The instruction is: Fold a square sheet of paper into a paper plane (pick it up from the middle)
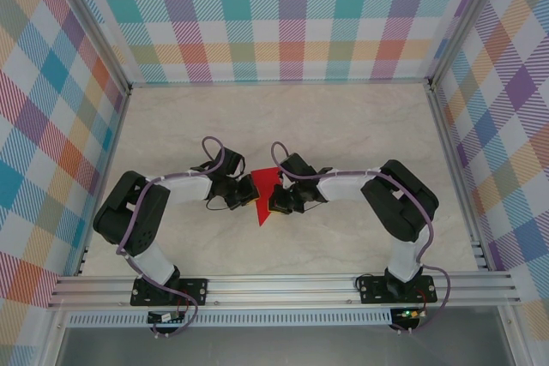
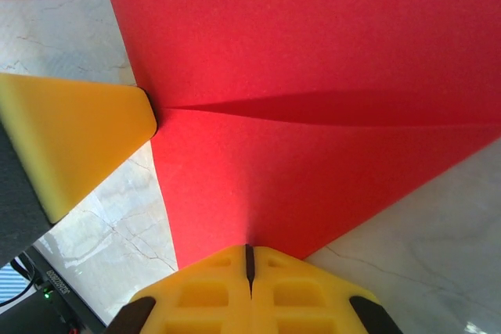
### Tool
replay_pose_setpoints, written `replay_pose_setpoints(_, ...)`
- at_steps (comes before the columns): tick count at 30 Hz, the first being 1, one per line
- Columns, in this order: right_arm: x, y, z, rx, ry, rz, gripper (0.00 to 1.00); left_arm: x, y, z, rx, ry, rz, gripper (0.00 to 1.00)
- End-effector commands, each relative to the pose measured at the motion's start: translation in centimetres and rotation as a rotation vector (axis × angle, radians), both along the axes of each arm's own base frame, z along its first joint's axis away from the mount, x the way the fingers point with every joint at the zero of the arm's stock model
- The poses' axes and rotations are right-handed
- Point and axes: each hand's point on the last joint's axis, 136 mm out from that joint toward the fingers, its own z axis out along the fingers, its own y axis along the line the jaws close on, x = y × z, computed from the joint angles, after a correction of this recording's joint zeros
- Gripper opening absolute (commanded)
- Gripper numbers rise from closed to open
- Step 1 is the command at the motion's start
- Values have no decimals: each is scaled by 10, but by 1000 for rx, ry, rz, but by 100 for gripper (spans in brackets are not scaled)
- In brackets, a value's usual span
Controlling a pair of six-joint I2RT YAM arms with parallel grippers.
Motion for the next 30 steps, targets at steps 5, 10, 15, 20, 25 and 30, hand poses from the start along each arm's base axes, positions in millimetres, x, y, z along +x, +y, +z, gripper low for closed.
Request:
replay_pose_setpoints(5,0,-6,-8,-35,15,-19,0,-9,-8,40,-28,-78,-35,14)
replay_pose_setpoints(10,1,-4,-5,-29,14,-22,0,-27,-4,49,-57,-97,-4,22)
replay_pose_setpoints(15,-1,-4,-4,-23,21,-24,0,-49,-8,48,-103,-91,10,17)
replay_pose_setpoints(20,-1,-2,-1,-11,24,-22,0,-62,-20,32,-147,-49,3,5)
replay_pose_setpoints(25,-1,0,1,0,23,-19,0,-67,-35,21,-165,-20,-31,0)
replay_pose_setpoints(30,-1,-1,1,1,24,-18,0,-70,-31,9,-119,4,-29,0)
